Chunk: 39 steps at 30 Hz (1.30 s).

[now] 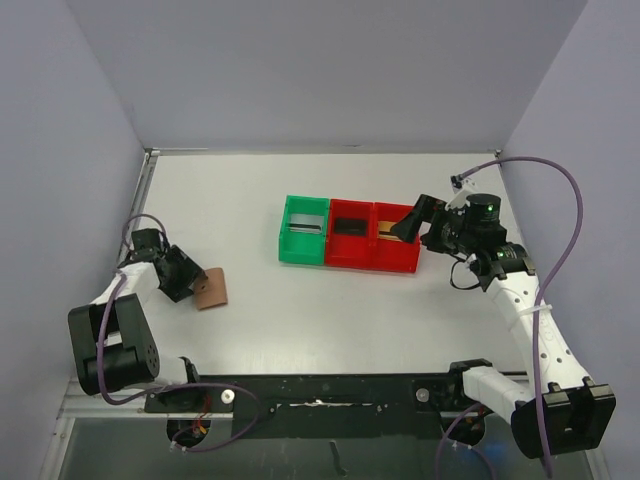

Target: Take the credit cards out of the card holder

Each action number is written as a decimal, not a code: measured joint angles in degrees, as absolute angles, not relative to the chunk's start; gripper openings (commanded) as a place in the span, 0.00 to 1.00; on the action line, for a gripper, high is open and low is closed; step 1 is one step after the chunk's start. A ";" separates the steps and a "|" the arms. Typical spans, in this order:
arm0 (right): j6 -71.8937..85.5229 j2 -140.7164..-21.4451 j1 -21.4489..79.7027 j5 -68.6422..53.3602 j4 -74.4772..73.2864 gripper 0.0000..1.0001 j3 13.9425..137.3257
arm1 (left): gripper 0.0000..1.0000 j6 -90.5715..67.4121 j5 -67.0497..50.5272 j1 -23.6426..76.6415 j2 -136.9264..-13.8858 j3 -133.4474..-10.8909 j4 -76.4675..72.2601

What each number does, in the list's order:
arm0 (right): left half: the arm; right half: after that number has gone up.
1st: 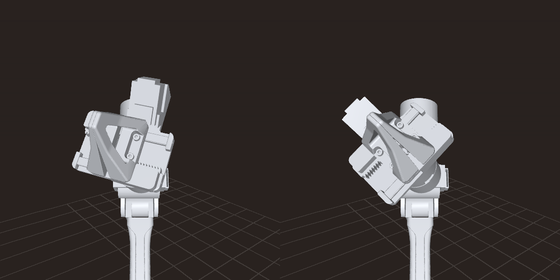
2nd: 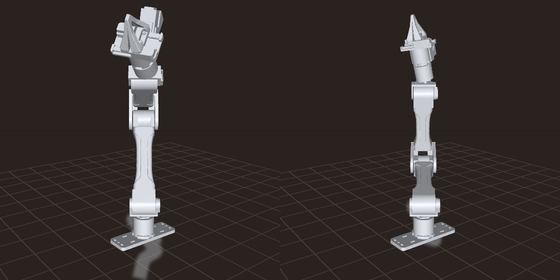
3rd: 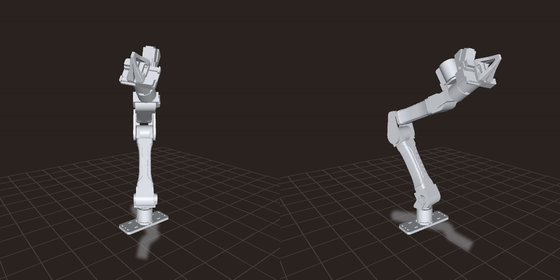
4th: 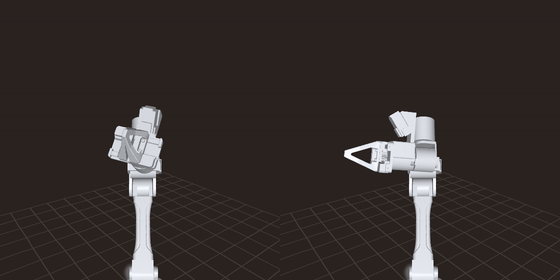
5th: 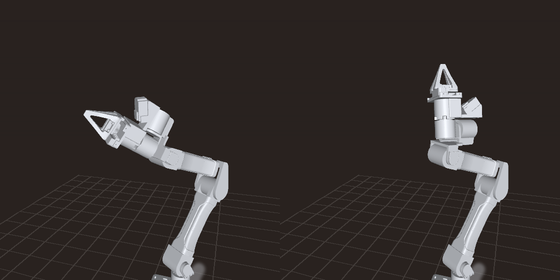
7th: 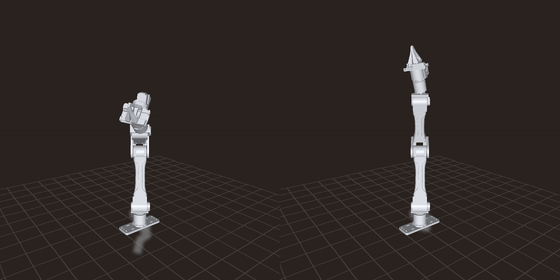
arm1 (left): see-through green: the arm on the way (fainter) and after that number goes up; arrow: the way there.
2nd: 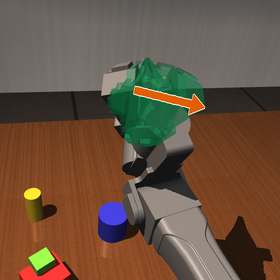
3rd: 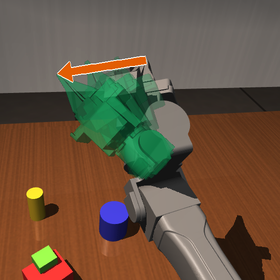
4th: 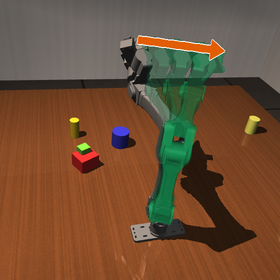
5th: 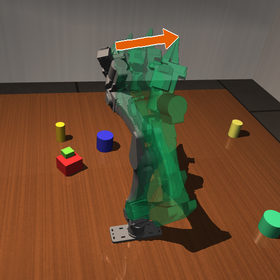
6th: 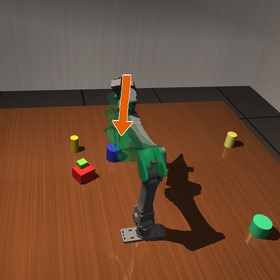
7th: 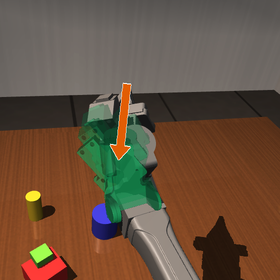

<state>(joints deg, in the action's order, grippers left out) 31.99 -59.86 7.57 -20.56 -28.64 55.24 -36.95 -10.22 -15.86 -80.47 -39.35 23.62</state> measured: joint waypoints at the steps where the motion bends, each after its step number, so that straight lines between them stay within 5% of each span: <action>1: 32.05 -59.86 7.62 -20.56 -28.64 0.98 55.24 | 0.41 -37.04 -9.61 -14.85 -80.44 -39.29 23.31; 4: 32.38 -59.79 7.84 -20.53 -28.67 0.98 55.07 | 0.27 -37.08 -7.81 -11.38 -80.18 -38.57 22.57; 12: 34.48 -56.60 10.57 -20.64 -29.91 0.98 50.92 | 0.14 -39.99 -4.60 0.21 -74.39 -34.24 20.80; 20: 39.57 -56.03 19.62 -18.79 -29.71 0.98 43.75 | 0.14 -46.74 -2.11 20.82 -71.18 -31.83 19.81; 24: 45.93 -56.03 27.55 -14.66 -28.38 0.98 40.40 | 0.21 -53.71 -1.04 30.85 -68.34 -29.45 17.10; 27: 51.79 -56.03 33.52 -9.93 -25.91 1.00 38.59 | 0.36 -58.28 -0.80 36.23 -68.47 -28.99 14.06; 32: 62.39 -56.99 41.50 -4.23 -21.80 0.90 34.68 | 0.53 -63.24 -0.12 41.34 -68.97 -30.17 13.76; 39: 74.02 -60.47 50.11 3.86 -15.03 0.77 31.29 | 0.55 -61.28 4.54 41.45 -60.64 -34.20 22.72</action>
<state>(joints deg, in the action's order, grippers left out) 74.02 -60.47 50.11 3.86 -15.03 31.29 -61.28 4.54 41.45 -60.64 -34.20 22.72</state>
